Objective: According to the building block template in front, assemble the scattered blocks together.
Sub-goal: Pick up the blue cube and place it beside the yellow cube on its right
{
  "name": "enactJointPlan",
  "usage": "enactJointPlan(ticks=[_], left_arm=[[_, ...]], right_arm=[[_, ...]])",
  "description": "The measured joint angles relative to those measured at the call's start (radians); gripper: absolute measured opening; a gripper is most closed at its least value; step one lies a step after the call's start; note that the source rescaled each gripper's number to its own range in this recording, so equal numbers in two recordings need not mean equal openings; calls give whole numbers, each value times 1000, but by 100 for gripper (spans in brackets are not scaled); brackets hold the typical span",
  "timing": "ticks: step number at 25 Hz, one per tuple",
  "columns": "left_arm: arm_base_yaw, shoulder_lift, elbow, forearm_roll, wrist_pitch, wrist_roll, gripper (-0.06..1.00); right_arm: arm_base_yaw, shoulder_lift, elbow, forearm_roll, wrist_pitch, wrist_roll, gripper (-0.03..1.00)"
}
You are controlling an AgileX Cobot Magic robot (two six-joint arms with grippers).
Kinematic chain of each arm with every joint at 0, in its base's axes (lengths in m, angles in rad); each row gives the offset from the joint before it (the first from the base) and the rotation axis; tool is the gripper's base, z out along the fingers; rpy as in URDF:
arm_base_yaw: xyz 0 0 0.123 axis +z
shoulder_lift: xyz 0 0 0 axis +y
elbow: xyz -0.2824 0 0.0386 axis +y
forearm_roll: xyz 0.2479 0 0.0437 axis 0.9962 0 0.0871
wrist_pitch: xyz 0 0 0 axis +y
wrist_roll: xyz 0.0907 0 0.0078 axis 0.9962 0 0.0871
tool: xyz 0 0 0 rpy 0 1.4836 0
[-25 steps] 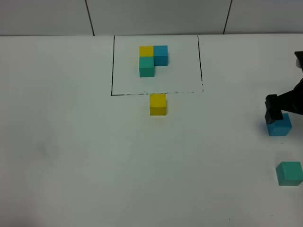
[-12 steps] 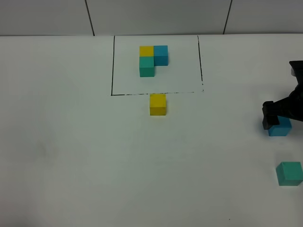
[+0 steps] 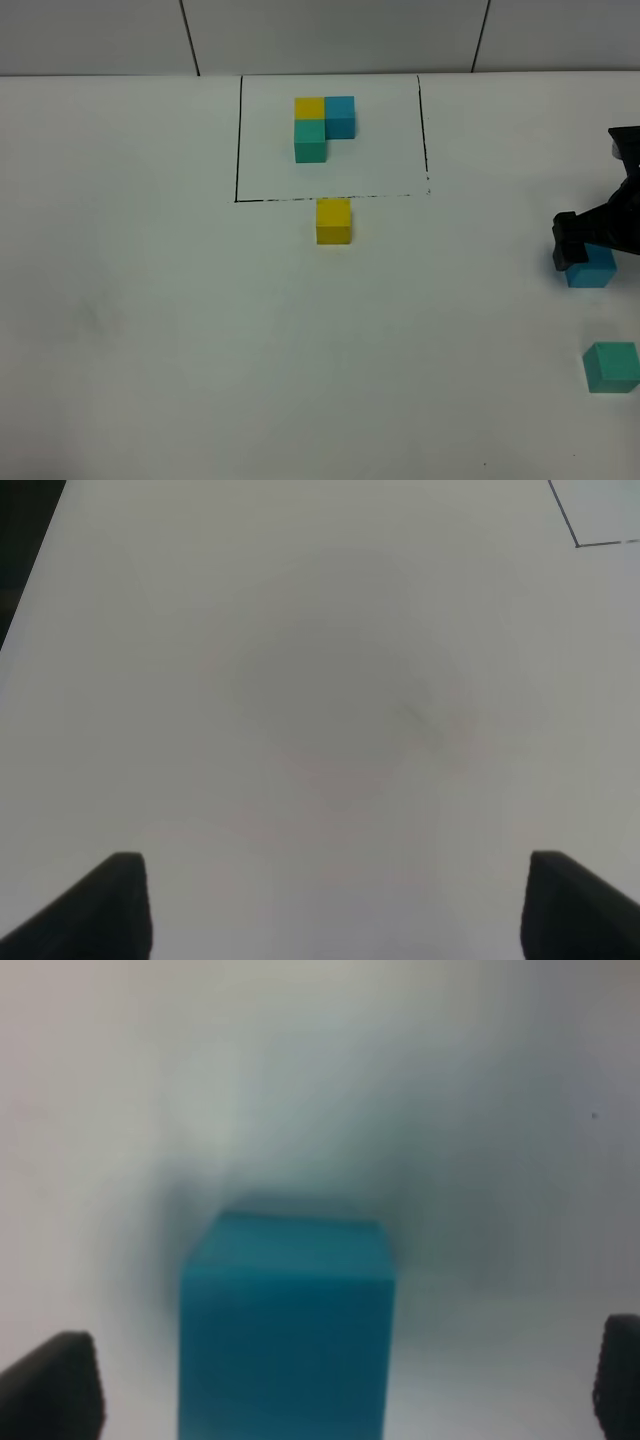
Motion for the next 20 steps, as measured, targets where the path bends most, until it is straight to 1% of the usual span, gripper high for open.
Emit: enactJointPlan(ticks=[14, 16, 17, 18, 20], left_arm=[[0, 0, 0, 0, 0, 0, 75], [0, 0, 0, 0, 0, 0, 75], [0, 0, 0, 0, 0, 0, 75], [0, 0, 0, 0, 0, 0, 75], [0, 0, 0, 0, 0, 0, 75]], right_arm=[[0, 65, 0, 1, -19, -2, 99], [0, 71, 0, 2, -23, -2, 93], [0, 71, 0, 2, -25, -2, 86], [0, 71, 0, 2, -26, -2, 77], [0, 71, 0, 3, -26, -2, 53]])
